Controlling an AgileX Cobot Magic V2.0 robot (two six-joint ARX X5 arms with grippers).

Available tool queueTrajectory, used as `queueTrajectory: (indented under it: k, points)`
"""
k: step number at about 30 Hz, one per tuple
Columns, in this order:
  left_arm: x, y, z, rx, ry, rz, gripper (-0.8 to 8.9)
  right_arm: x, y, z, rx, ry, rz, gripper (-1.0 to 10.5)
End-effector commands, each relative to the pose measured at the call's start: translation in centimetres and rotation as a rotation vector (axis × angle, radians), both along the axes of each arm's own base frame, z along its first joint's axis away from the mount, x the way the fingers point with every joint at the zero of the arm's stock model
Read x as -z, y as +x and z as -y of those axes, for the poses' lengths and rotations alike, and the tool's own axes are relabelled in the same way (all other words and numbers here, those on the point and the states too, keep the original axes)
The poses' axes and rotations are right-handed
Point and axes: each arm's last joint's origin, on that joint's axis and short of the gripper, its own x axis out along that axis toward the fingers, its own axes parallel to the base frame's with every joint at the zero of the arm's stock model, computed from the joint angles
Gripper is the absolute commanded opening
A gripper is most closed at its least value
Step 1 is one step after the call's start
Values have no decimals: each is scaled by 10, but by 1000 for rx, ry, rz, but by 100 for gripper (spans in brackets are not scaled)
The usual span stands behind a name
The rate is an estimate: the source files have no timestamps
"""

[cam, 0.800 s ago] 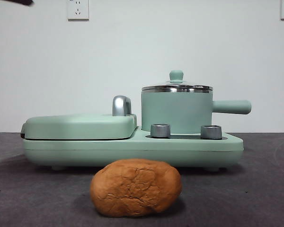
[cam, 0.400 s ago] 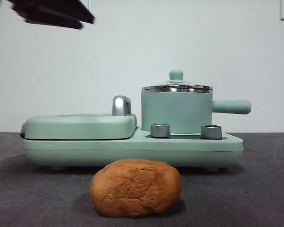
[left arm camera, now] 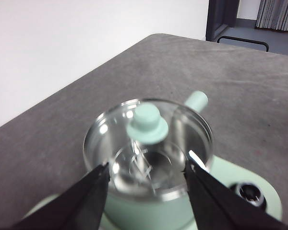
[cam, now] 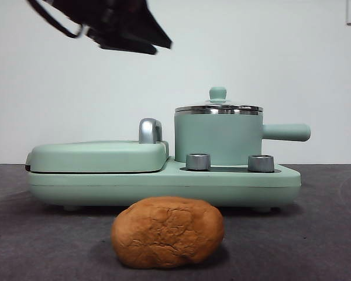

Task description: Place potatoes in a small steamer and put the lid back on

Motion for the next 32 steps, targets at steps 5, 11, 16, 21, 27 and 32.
queueTrajectory:
  k: [5,11,16,21,27,32]
  points:
    - [-8,40,38,30,-30,6,245,-6,0,0,5,11,13,216]
    - [0,62,66,62,-28,1,245,-6,0,0,5,11,13,215]
    - [15,78,85,78,-21,-12,245,-6,0,0,6,11,13,215]
    - [28,90,95,70,-39,-69,245,-6,0,1,28,6,13,215]
    - [40,94,98,68,-22,-98,245,-6,0,1,30,5,13,215]
    - [42,94,98,68,-14,-112,245,-6,0,1,30,5,13,215]
